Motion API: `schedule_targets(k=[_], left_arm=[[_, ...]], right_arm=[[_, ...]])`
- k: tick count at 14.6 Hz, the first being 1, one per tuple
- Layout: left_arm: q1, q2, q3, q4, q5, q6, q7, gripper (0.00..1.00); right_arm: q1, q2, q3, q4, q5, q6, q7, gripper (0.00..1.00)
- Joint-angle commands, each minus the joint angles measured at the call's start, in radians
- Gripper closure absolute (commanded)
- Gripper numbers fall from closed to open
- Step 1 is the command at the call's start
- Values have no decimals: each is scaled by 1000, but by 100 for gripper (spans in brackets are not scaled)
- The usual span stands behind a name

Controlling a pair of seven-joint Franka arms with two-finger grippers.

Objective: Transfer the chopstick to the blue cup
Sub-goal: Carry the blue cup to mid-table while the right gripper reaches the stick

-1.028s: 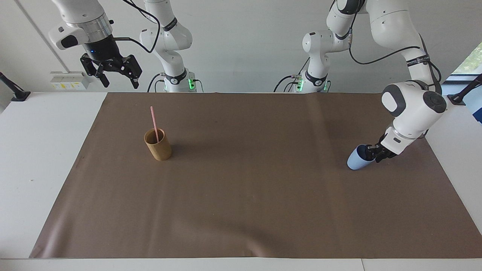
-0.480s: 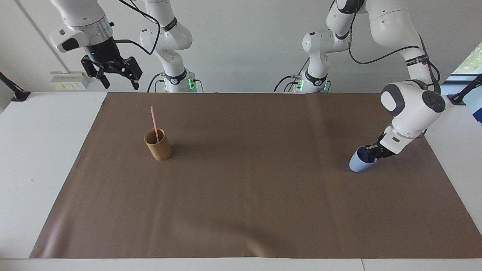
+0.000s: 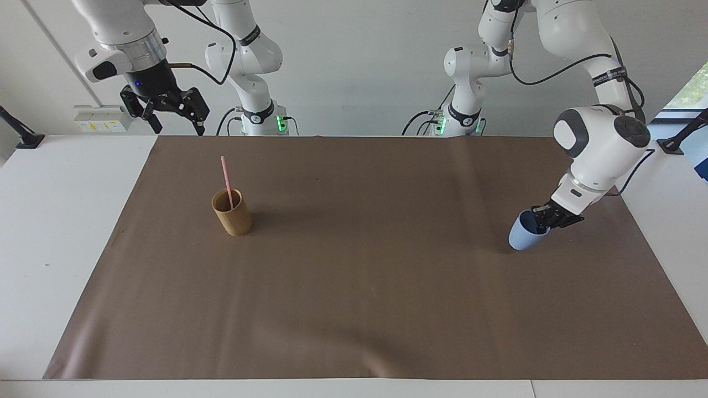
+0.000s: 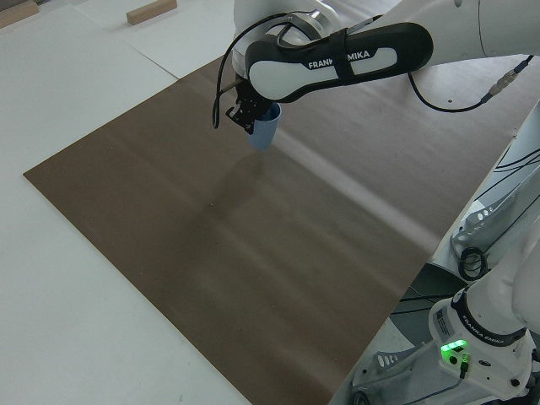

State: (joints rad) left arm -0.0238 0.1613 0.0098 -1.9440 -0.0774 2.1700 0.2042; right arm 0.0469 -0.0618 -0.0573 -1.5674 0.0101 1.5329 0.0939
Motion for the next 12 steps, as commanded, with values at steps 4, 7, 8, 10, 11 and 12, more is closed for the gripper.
schedule_targets(k=[4, 7, 8, 10, 11, 12], left_arm=[[-258, -25, 12, -64, -12, 89, -156, 100], [-410, -5, 13, -64, -12, 131, -328, 100], [-459, -2, 13, -64, -10, 137, -397, 100], [-553, 1, 13, -62, -10, 137, -517, 100], [-596, 10, 13, -61, -10, 137, -569, 100], [-629, 12, 13, -59, -10, 140, -615, 100]], right_arm=[[8, -7, 5, -65, 2, 30, 3, 0], [30, 26, 5, -59, 2, 42, -6, 0], [33, 24, 7, -62, 4, 41, -3, 0], [53, 14, 7, -78, 4, 36, 4, 0], [53, -1, 7, -104, 4, 47, 1, 0], [53, -12, 5, -133, 4, 49, -2, 0]])
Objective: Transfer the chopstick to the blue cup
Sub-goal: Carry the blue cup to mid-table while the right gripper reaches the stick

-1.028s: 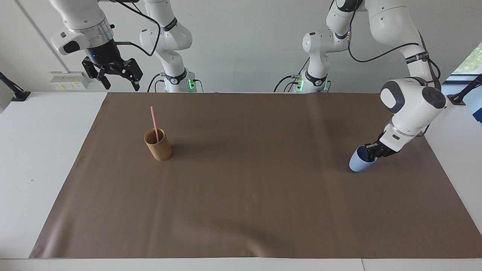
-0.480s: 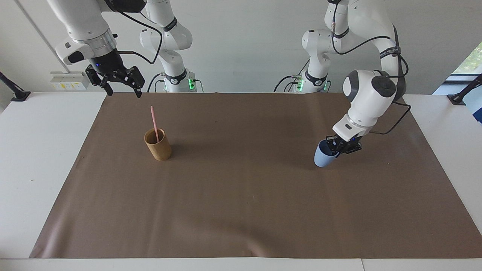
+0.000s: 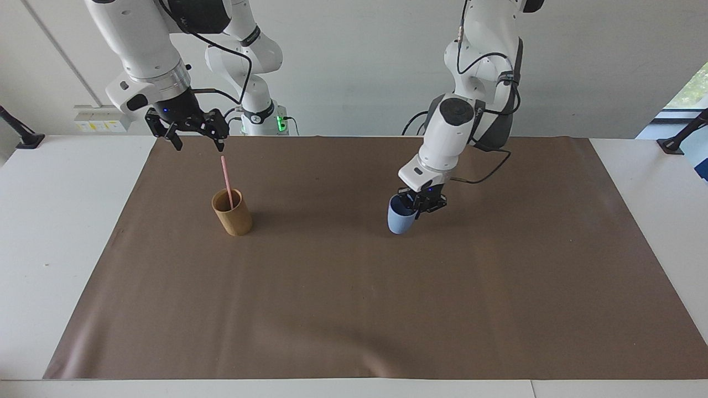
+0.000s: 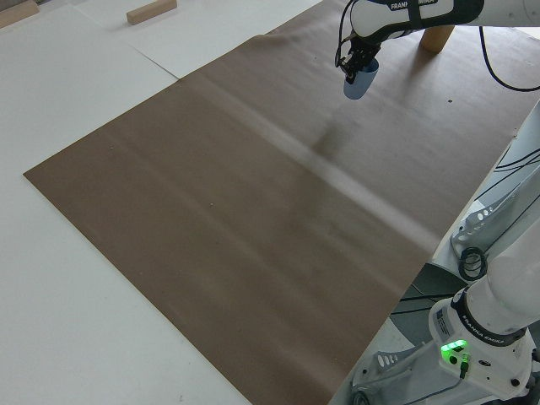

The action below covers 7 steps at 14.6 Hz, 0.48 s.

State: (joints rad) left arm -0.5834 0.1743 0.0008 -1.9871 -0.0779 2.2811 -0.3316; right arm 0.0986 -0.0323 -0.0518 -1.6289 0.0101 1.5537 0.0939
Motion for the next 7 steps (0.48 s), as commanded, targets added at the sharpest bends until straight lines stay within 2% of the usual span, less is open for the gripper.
schedule_targets(k=[1, 4, 7], left_arm=[[-103, -1, 22, -13, -8, 29, -124, 100], [-162, 31, 16, 23, 0, 35, -279, 100], [-199, 47, 16, 30, 0, 44, -297, 100]], right_arm=[[0, -55, 1, -104, 4, 29, -9, 0], [3, -119, 1, -280, 4, 142, -16, 0], [-13, -141, -2, -382, 5, 170, -101, 0]])
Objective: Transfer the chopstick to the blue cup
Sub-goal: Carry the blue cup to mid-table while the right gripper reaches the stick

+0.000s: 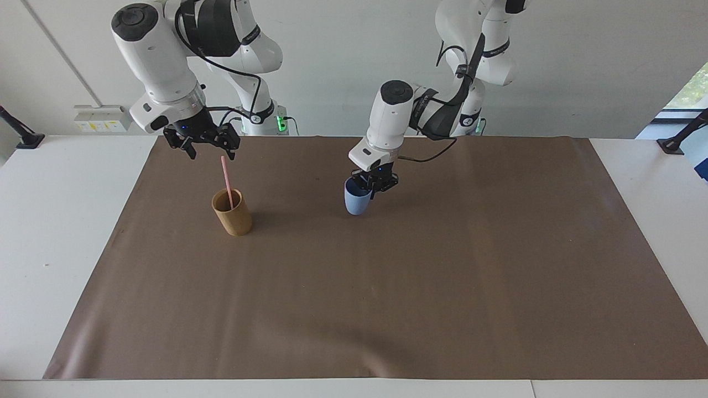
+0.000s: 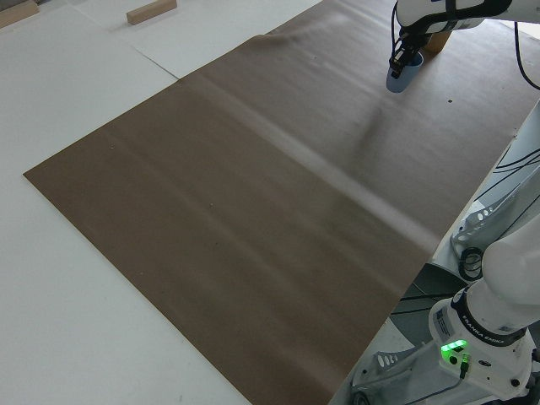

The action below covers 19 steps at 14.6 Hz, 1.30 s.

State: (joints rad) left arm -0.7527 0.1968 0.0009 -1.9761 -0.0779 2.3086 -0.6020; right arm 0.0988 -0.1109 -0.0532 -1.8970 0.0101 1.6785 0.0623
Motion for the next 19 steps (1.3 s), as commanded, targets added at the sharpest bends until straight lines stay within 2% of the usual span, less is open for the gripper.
schedule_targets(k=[1, 3, 5, 6, 7, 8, 11, 13, 15, 17, 19], left_arm=[[-42, 32, 16, 19, 1, 17, -57, 100], [-42, 36, 16, 19, 1, 17, -71, 100], [-39, 36, 14, 19, 1, 17, -70, 49], [-37, 38, 14, 17, 1, 15, -65, 16], [-39, 38, 14, 13, 1, 11, -62, 4], [-39, 38, 14, 13, 1, 12, -62, 0], [-27, 14, 17, 22, 1, 0, -58, 0], [-14, -48, 24, 23, 1, -8, -58, 0], [24, -120, 24, 22, 1, -93, -41, 0], [83, -196, 24, 20, 1, -222, 10, 0], [177, -255, 25, 16, 1, -288, 117, 0]], right_arm=[[-11, -81, 0, -149, 5, 58, -84, 0], [-11, -108, 0, -227, 5, 99, -87, 0], [-28, -128, -5, -298, 5, 142, -93, 0], [-34, -133, -5, -327, 7, 159, -101, 0], [-36, -135, -5, -350, 7, 179, -102, 0], [-43, -135, -7, -362, 10, 188, -102, 0], [-47, -124, -7, -370, 14, 223, -102, 0], [-47, -121, -5, -378, 16, 259, -91, 0], [-47, -119, -7, -378, 16, 257, -114, 2], [-42, -119, -5, -378, 16, 247, -124, 23], [-36, -119, -5, -378, 16, 222, -150, 35]])
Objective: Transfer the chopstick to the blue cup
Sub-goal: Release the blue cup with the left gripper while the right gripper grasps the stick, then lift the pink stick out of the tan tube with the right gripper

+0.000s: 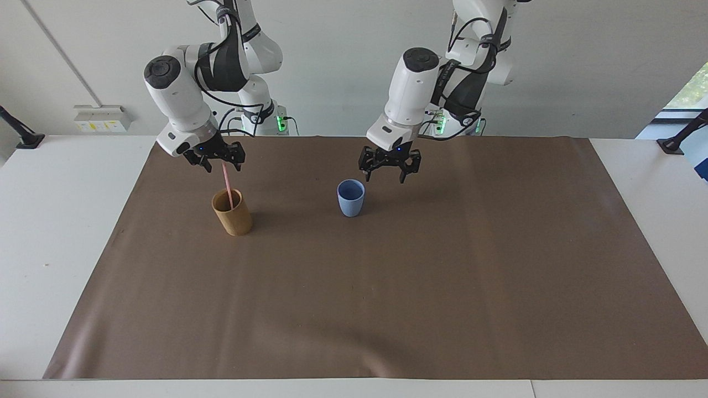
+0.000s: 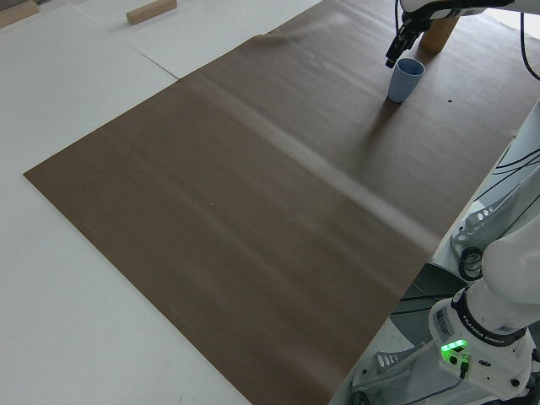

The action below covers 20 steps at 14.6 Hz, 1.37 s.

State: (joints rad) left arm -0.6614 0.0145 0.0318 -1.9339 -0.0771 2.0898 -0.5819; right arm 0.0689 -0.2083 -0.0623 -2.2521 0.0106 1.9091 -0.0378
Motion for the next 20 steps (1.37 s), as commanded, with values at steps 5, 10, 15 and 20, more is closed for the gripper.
schedule_targets(k=[5, 10, 15, 20], left_arm=[[334, -143, -6, 36, 2, -226, 413, 0], [544, -41, -7, 393, 11, -492, 660, 0], [580, 81, 2, 659, 42, -698, 729, 0], [597, 12, -6, 585, 42, -735, 738, 0]], right_arm=[[-6, -5, 2, -8, 14, -21, -70, 63], [-9, 32, 4, 60, 16, -70, -60, 100], [-6, 36, 4, 112, 17, -140, -57, 100], [-4, 30, 9, 206, 19, -277, -56, 100]])
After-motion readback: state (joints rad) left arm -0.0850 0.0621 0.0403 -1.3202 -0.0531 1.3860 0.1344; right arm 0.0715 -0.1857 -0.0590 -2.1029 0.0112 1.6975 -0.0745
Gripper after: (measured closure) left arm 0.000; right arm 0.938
